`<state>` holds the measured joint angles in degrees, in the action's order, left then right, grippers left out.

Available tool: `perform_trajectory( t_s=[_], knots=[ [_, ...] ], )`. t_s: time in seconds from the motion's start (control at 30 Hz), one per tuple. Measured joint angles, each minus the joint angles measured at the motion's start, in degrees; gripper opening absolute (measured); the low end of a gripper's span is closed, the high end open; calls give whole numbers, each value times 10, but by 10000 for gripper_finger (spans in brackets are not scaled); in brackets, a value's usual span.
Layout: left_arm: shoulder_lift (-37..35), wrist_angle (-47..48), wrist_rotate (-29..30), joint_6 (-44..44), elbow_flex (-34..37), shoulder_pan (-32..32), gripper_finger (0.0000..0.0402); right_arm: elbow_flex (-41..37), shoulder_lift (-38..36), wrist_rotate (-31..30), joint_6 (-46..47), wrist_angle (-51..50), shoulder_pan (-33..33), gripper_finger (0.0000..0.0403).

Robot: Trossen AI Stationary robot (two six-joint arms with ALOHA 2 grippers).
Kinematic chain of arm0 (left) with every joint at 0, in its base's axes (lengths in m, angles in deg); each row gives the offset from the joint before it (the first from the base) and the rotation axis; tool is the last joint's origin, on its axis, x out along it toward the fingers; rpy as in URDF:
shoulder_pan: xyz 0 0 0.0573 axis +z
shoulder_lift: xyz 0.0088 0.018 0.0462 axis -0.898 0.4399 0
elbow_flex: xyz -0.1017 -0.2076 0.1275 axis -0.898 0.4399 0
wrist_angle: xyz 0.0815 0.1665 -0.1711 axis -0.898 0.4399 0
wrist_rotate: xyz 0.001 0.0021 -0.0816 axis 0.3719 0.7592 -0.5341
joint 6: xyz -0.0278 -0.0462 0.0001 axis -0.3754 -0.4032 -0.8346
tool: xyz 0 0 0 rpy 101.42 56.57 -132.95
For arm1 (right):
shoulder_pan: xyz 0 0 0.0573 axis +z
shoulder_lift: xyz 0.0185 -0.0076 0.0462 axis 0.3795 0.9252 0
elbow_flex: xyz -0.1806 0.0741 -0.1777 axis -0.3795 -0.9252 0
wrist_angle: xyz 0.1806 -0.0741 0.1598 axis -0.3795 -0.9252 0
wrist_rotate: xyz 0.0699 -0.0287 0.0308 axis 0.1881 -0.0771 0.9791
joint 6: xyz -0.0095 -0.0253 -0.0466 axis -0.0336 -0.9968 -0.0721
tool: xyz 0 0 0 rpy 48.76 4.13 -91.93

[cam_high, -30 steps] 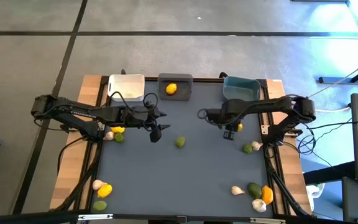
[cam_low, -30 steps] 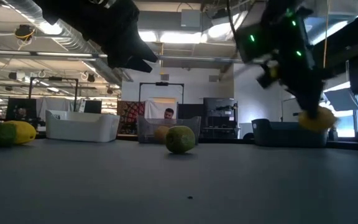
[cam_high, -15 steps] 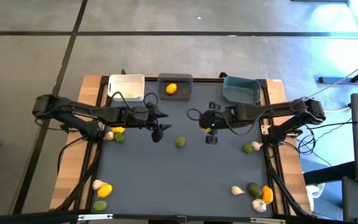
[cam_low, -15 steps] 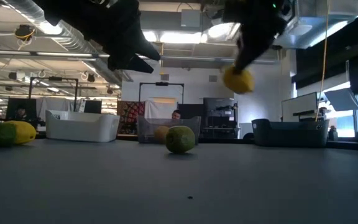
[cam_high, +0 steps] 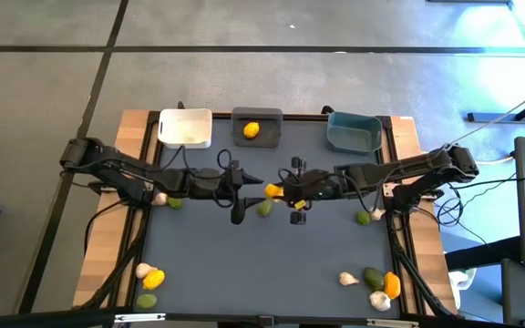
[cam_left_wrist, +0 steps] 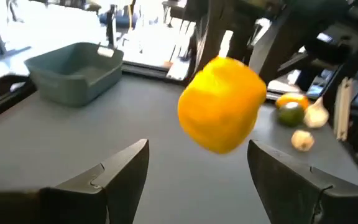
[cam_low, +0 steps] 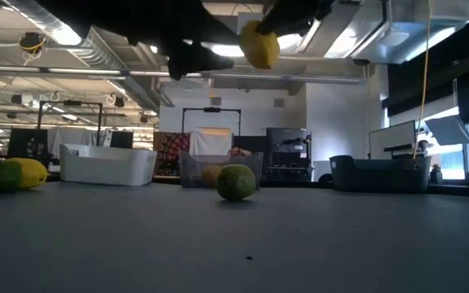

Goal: Sort produce into baskets
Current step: Put the lemon into the black transparent bin

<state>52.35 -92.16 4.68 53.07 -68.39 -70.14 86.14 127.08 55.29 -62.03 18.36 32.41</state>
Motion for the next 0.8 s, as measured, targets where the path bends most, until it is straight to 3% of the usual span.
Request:
perform_trajectory(
  t_s=[0.5, 0.8],
  knots=[
    [21, -95, -22, 1, 0, -13, 264, -1, 18, 45, -13, 93, 0, 108],
    [20, -89, -24, 14, 0, -13, 168, -1, 23, 44, -13, 110, 0, 108]
  ],
)
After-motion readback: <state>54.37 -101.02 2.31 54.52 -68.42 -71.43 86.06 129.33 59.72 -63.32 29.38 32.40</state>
